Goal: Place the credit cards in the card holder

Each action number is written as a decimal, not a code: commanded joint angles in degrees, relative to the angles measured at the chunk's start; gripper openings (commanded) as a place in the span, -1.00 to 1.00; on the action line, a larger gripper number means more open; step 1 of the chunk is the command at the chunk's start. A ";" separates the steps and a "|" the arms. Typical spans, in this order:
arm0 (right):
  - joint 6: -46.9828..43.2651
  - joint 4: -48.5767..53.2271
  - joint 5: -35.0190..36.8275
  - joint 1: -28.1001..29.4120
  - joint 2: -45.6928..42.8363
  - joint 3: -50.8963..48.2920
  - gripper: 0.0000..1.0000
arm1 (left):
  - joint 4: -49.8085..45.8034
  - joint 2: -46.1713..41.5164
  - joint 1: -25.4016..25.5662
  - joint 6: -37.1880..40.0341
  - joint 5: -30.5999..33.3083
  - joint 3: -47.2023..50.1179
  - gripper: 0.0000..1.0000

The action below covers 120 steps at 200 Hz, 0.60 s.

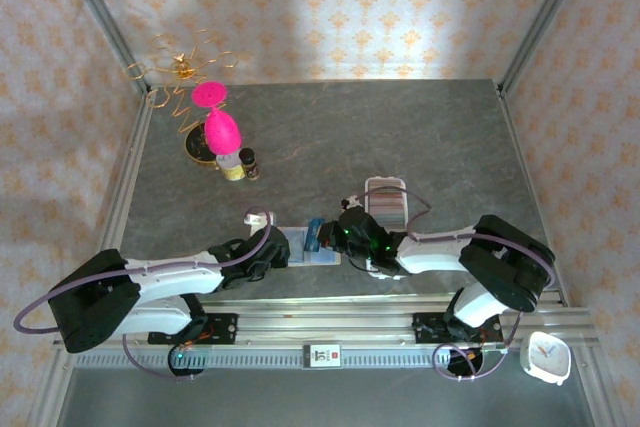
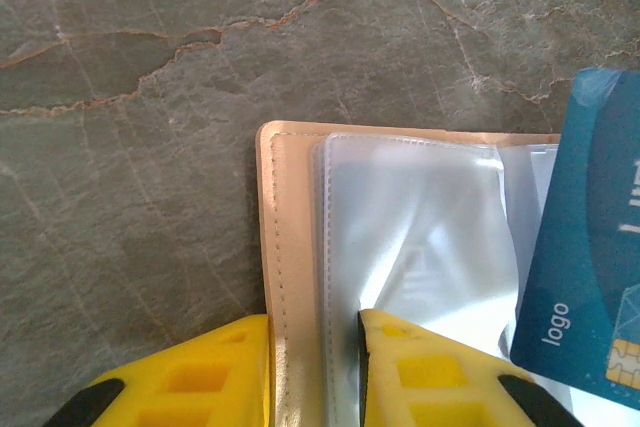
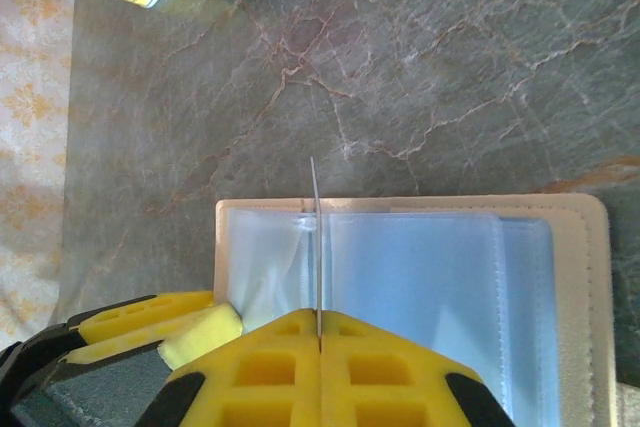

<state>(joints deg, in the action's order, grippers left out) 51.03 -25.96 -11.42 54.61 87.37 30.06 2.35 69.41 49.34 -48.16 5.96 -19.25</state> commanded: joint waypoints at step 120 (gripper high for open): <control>-0.06 -1.13 -7.07 1.37 3.37 -0.90 -1.00 | -1.40 2.42 -0.14 -0.13 -2.18 0.16 -0.50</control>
<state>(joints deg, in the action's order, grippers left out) 51.24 -28.16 -14.57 54.61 89.69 30.06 3.33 70.17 49.34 -48.14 6.04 -19.27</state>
